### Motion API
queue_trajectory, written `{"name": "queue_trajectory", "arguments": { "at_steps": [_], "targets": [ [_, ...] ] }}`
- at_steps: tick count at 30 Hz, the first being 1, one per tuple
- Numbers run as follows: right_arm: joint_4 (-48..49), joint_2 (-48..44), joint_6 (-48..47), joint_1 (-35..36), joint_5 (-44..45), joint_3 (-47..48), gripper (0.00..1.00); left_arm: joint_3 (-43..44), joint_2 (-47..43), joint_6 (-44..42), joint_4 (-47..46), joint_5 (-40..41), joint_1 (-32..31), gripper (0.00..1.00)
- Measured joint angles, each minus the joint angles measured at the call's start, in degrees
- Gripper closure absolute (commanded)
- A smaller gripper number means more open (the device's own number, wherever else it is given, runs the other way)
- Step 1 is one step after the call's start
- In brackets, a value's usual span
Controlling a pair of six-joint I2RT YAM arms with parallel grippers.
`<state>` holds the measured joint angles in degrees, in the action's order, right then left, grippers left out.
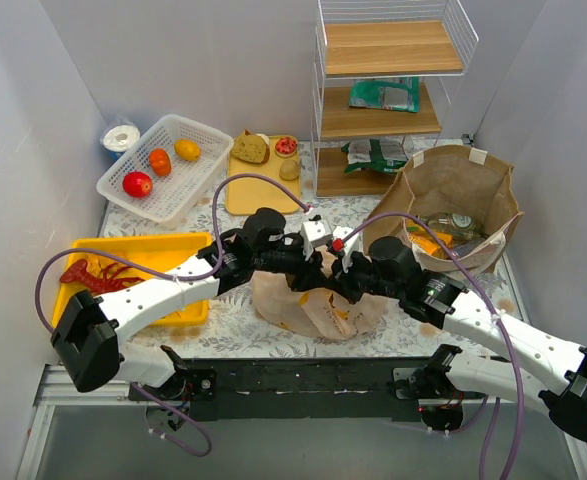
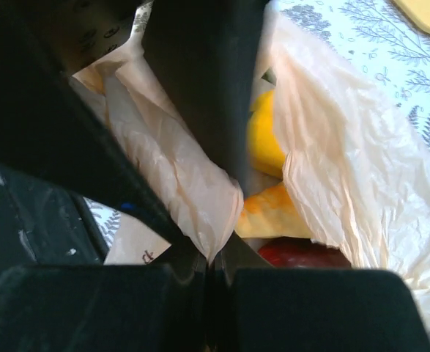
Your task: Place the mixed food into the grocery bags and tie them
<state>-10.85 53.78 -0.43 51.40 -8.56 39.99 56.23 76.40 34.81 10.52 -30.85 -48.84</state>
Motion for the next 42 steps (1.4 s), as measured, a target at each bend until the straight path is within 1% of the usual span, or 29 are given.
{"name": "queue_trajectory", "arguments": {
  "at_steps": [1,2,3,4,8,11,17,26,31,36,42],
  "targets": [
    [-0.17,-0.04,-0.02,-0.11,0.26,0.0,0.99,0.02,0.0,-0.35,0.2,0.24,-0.5,0.86],
    [-0.48,-0.15,-0.09,-0.22,0.57,0.0,0.99,0.04,0.0,-0.26,0.26,0.52,-0.94,0.96],
    [-0.92,-0.28,-0.31,-0.28,0.9,0.0,0.99,0.04,0.0,-0.39,0.31,1.03,-1.38,0.99],
    [-1.38,-0.42,-0.46,-0.33,1.29,0.0,0.99,0.02,0.0,-0.74,0.33,1.66,-1.81,1.0],
    [-1.86,-0.94,-1.6,-0.24,3.76,-0.04,0.99,-0.2,-0.02,0.44,-0.39,4.79,-2.75,1.0],
    [-0.59,-2.08,-3.39,0.85,7.58,-1.03,0.99,-0.5,-0.07,3.45,-1.97,7.85,-3.48,1.0],
    [6.56,-3.43,-9.14,3.3,15.58,-4.68,0.99,-0.68,-0.04,11.69,-3.23,13.4,-3.93,1.0],
    [19.43,-1.9,-17.75,7.32,26.99,-10.27,0.99,-0.68,0.74,21.29,-3.45,18.45,-3.82,1.0],
    [30.51,-1.64,-24.46,10.29,34.29,-16.17,0.99,-0.57,2.43,26.12,-4.2,18.84,-3.72,1.0],
    [45.72,0.83,-32.41,13.2,41.27,-22.18,0.99,0.07,4.2,29.66,-4.96,17.09,-2.69,1.0],
    [52.98,1.66,-33.9,14.03,42.88,-24.0,0.99,0.98,4.94,31.87,-5.25,11.23,-0.11,1.0]
  ]
}}
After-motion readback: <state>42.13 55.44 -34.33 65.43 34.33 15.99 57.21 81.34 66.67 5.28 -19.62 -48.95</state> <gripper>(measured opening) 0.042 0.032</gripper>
